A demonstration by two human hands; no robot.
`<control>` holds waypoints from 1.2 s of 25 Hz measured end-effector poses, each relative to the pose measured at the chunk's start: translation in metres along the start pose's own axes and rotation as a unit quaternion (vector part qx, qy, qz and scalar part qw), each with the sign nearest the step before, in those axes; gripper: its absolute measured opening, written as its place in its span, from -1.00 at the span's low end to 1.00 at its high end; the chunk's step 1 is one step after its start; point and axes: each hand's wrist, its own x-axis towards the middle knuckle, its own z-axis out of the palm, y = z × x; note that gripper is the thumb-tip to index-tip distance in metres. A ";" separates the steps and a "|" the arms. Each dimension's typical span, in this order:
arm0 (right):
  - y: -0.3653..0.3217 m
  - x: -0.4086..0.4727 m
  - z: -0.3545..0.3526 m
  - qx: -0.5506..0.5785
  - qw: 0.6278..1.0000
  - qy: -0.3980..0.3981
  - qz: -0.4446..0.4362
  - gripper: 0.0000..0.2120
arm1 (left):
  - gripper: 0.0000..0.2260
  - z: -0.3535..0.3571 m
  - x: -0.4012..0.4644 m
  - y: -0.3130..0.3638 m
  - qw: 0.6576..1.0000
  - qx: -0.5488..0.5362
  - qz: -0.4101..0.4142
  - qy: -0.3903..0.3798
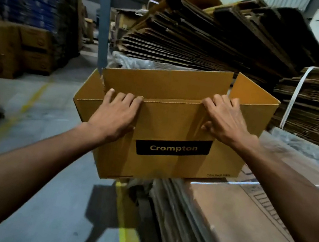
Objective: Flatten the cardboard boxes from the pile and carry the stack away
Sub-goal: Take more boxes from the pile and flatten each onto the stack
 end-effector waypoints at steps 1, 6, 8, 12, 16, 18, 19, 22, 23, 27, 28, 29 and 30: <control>-0.020 -0.007 -0.015 0.006 1.000 0.006 -0.005 -0.36 | -0.22 -0.007 -0.025 -0.008 1.000 0.000 -0.013 0.007; -0.119 -0.040 -0.090 0.052 0.997 0.039 -0.031 -0.31 | -0.28 -0.051 -0.140 -0.060 0.994 0.051 -0.061 0.070; -0.148 -0.046 -0.109 0.069 0.996 0.042 -0.036 -0.30 | -0.27 -0.069 -0.172 -0.076 0.994 0.055 -0.075 0.064; -0.199 -0.051 -0.149 0.101 0.992 0.032 -0.066 -0.28 | -0.22 -0.102 -0.231 -0.105 0.992 0.055 -0.106 0.045; -0.238 -0.053 -0.173 0.122 0.986 0.034 -0.105 -0.25 | -0.20 -0.121 -0.284 -0.118 0.985 0.075 -0.148 0.040; -0.256 -0.058 -0.182 0.135 0.982 0.031 -0.127 -0.23 | -0.20 -0.130 -0.312 -0.120 0.981 0.095 -0.166 0.030; -0.264 -0.061 -0.186 0.145 0.979 0.029 -0.137 -0.22 | -0.20 -0.136 -0.325 -0.120 0.979 0.104 -0.175 0.024; -0.289 -0.077 -0.193 0.177 0.970 0.027 -0.166 -0.22 | -0.20 -0.149 -0.366 -0.112 0.971 0.111 -0.212 -0.007; -0.297 -0.084 -0.194 0.188 0.966 0.027 -0.175 -0.22 | -0.21 -0.153 -0.380 -0.107 0.967 0.112 -0.226 -0.018; -0.334 -0.117 -0.204 0.223 0.951 0.028 -0.211 -0.24 | -0.31 -0.174 -0.440 -0.083 0.949 0.127 -0.281 -0.062; -0.346 -0.127 -0.208 0.232 0.948 0.026 -0.217 -0.24 | -0.36 -0.179 -0.457 -0.078 0.944 0.131 -0.294 -0.071; -0.358 -0.137 -0.212 0.241 0.943 0.021 -0.227 -0.24 | -0.40 -0.185 -0.475 -0.074 0.939 0.136 -0.307 -0.079; -0.370 -0.148 -0.217 0.247 0.939 0.016 -0.238 -0.24 | -0.42 -0.190 -0.493 -0.070 0.933 0.145 -0.318 -0.088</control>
